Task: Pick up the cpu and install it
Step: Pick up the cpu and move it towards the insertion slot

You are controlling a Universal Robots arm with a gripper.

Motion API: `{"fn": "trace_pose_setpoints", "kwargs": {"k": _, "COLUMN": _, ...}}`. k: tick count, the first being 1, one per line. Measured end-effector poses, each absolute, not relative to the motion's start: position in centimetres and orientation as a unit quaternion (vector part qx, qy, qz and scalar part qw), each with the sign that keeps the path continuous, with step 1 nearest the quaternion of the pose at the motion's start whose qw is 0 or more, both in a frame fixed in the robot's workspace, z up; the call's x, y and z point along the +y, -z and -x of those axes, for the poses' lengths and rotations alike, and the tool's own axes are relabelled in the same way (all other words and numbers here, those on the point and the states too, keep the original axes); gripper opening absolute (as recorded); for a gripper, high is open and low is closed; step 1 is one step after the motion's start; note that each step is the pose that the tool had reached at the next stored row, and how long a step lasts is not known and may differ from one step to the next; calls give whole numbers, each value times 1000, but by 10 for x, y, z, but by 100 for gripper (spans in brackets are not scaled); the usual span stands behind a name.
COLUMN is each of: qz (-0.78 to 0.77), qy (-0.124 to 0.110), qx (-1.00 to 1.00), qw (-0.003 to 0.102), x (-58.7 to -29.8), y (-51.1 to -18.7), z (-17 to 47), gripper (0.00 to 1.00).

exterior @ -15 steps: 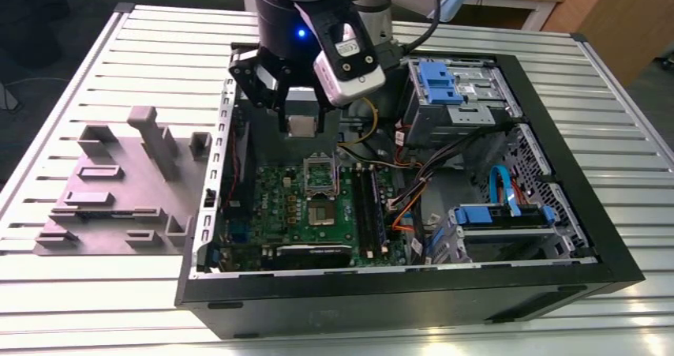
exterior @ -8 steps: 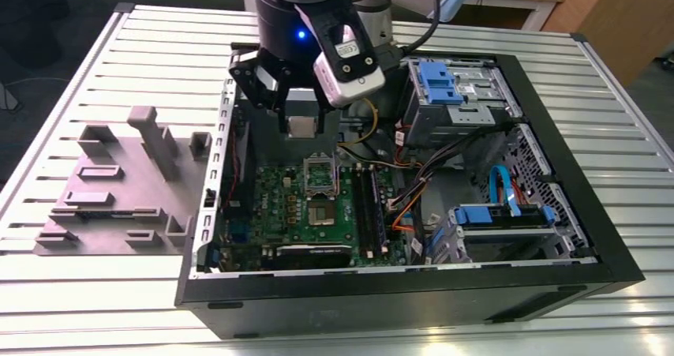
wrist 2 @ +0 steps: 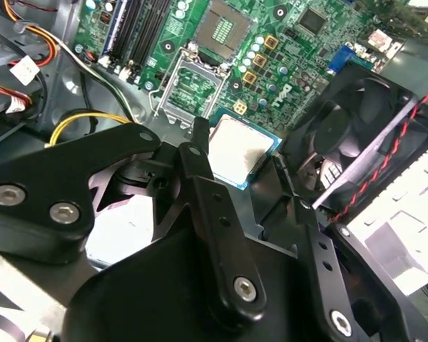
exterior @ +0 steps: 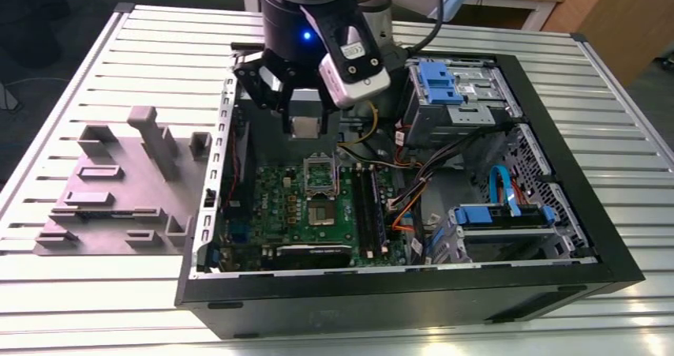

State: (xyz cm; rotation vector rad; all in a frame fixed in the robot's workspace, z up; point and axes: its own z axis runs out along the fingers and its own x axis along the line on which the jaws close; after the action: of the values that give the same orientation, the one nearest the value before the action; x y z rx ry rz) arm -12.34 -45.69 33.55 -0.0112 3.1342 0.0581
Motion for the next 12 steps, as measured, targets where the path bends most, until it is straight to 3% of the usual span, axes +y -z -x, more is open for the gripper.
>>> {"fn": "trace_pose_setpoints", "kwargs": {"k": 12, "qz": 4, "qy": -19, "qx": 1000, "qw": 3, "x": -457, "y": -334, "z": 107, "gripper": 47}}
